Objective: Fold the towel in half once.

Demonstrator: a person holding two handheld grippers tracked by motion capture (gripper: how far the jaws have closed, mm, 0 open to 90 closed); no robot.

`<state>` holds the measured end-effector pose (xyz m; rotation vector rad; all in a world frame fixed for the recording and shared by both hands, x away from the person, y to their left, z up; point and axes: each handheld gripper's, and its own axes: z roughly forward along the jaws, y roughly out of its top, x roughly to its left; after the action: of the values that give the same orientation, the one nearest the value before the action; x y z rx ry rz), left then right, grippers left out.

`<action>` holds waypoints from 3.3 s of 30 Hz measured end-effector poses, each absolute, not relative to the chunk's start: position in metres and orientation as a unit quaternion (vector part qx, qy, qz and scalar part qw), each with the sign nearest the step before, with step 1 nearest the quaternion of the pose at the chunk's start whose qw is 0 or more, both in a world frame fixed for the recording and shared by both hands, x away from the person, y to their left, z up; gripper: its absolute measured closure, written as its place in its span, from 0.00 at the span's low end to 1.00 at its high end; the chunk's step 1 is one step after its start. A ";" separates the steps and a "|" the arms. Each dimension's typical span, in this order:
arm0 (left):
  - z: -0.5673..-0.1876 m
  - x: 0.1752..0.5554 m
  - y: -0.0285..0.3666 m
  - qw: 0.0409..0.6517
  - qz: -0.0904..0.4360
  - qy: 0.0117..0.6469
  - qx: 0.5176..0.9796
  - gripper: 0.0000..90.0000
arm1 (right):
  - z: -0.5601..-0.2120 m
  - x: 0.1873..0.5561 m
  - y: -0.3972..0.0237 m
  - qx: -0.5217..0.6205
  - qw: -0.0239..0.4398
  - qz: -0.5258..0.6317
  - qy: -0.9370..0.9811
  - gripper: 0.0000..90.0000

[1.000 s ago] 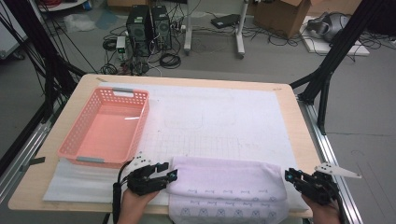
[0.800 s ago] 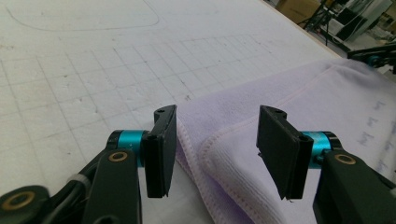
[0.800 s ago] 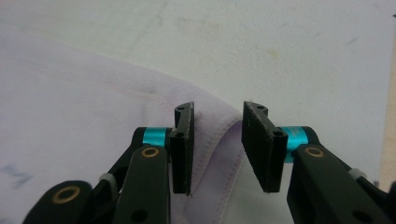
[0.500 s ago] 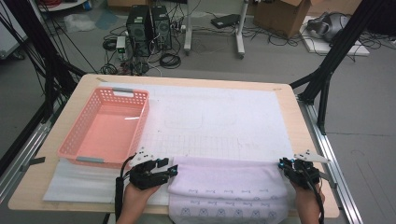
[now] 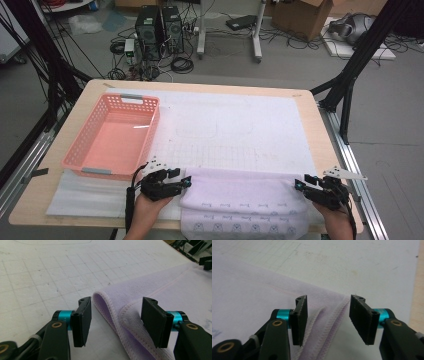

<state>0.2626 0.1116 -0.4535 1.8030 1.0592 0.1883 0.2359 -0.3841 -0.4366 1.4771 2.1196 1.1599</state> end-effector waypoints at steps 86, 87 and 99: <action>-0.446 0.365 0.094 0.447 0.106 0.473 0.752 0.95 | -0.414 0.352 -0.371 0.515 0.130 0.419 0.737 0.65; -0.445 0.364 0.094 0.446 0.110 0.470 0.754 0.96 | -0.418 0.351 -0.369 0.513 0.125 0.411 0.743 0.72; -0.429 0.328 0.100 0.489 0.123 0.430 0.748 0.96 | -0.417 0.320 -0.381 0.483 0.132 0.443 0.744 0.98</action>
<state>0.3277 0.0995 -0.4291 1.8184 1.0458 0.2992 0.3200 -0.3808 -0.4170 1.4030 2.1577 1.2844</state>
